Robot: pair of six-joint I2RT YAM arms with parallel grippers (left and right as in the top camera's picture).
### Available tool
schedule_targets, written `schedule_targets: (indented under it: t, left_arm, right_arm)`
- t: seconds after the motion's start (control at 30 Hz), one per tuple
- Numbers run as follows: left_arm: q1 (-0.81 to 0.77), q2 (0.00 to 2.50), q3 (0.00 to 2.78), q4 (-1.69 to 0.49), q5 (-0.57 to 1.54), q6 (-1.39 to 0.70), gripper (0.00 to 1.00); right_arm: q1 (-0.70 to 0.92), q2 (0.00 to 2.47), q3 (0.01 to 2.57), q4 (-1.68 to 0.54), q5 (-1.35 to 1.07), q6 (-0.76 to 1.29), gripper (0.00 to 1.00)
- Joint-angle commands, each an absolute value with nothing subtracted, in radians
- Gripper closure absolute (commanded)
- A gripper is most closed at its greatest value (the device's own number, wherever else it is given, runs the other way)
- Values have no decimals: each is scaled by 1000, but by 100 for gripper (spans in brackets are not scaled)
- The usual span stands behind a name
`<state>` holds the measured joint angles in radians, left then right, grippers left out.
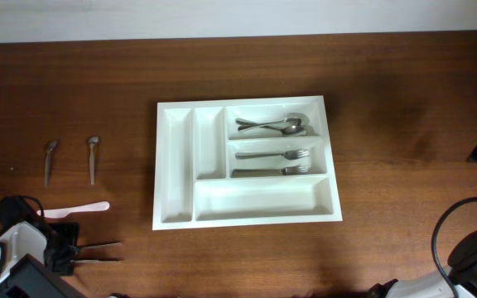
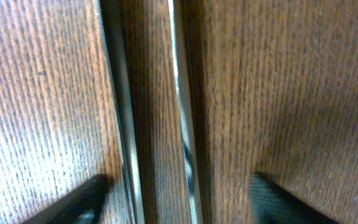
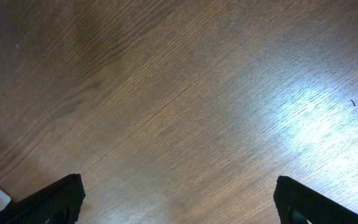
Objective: Pack container
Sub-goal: 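Close the left gripper on the metal tongs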
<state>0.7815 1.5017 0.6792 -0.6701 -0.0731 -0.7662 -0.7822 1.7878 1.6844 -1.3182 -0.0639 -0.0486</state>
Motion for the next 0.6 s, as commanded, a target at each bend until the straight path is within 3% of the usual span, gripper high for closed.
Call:
schedule_targets:
  t: [0.0, 0.03, 0.23, 0.37, 0.47, 0.57]
  left_arm:
    - [783, 1536, 638, -673, -48, -762, 51]
    - [783, 1536, 638, -670, -48, -762, 52]
    - [783, 1536, 638, -665, -48, -762, 83]
    - [783, 1536, 638, -665, -48, -761, 84]
    - [783, 1536, 645, -673, -39, -761, 98]
    - [783, 1530, 676, -723, -9, -761, 98]
  right_arm:
    - [-779, 1784, 1683, -1316, -51, -40, 1]
    - [-779, 1784, 1683, -1316, -51, -40, 1]
    - [-779, 1784, 1683, -1316, -51, -40, 1]
    - [-779, 1784, 1683, -1316, -51, -40, 1]
    - [-779, 1784, 1683, -1316, -51, -40, 1]
    - [-779, 1784, 1683, -1316, -51, -40, 1]
